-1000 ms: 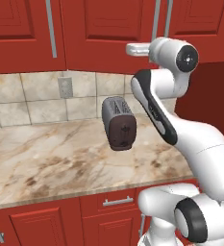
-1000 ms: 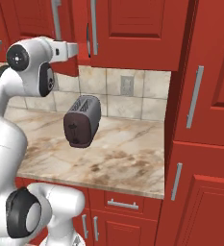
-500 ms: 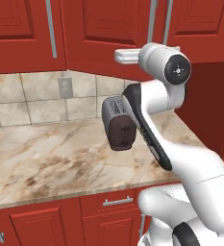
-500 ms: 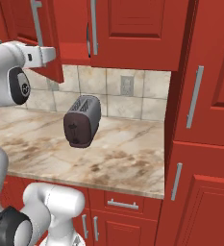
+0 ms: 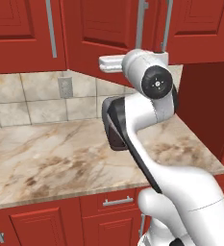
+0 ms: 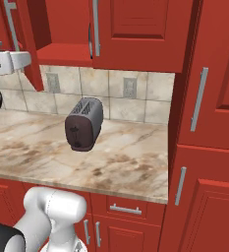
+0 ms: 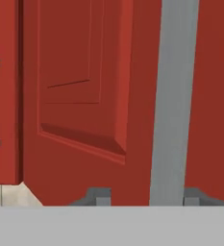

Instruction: Open the cabinet directly in front. Then move the wine and the cup to the dining counter with the candle on it.

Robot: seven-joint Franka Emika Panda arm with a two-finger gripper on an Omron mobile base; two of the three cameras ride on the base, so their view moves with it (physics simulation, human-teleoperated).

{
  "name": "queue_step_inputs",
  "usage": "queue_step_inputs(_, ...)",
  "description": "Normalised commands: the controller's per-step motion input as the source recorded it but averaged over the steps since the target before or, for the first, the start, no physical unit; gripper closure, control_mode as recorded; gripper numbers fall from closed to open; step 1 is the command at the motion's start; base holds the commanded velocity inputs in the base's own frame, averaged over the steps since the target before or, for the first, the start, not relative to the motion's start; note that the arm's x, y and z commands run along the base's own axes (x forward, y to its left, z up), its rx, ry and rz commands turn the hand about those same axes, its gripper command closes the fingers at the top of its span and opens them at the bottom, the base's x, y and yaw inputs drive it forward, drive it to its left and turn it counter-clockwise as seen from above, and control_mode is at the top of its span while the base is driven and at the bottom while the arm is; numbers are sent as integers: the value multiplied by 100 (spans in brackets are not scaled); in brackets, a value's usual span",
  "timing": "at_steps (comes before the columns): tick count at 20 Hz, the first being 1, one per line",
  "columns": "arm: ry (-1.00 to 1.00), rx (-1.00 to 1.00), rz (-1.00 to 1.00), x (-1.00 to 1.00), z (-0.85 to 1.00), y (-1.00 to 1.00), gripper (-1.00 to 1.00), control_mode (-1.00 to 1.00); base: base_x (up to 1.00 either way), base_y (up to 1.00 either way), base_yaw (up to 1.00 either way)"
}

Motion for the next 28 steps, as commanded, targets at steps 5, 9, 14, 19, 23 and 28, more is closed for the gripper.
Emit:
queue_step_inputs(5,0,0,0,0,0,14,-100,-100,0,0,0)
queue_step_inputs(9,0,0,-1,-41,0,0,-100,-100,0,0,0)
queue_step_inputs(14,-2,1,-2,-95,0,-16,-100,-100,0,0,0)
queue_step_inputs(19,-3,11,0,-90,1,-58,-100,-100,0,0,0)
queue_step_inputs(23,0,23,13,-17,7,-96,-100,-100,0,0,0)
queue_step_inputs(28,-1,19,32,5,3,-94,-100,-100,0,0,0)
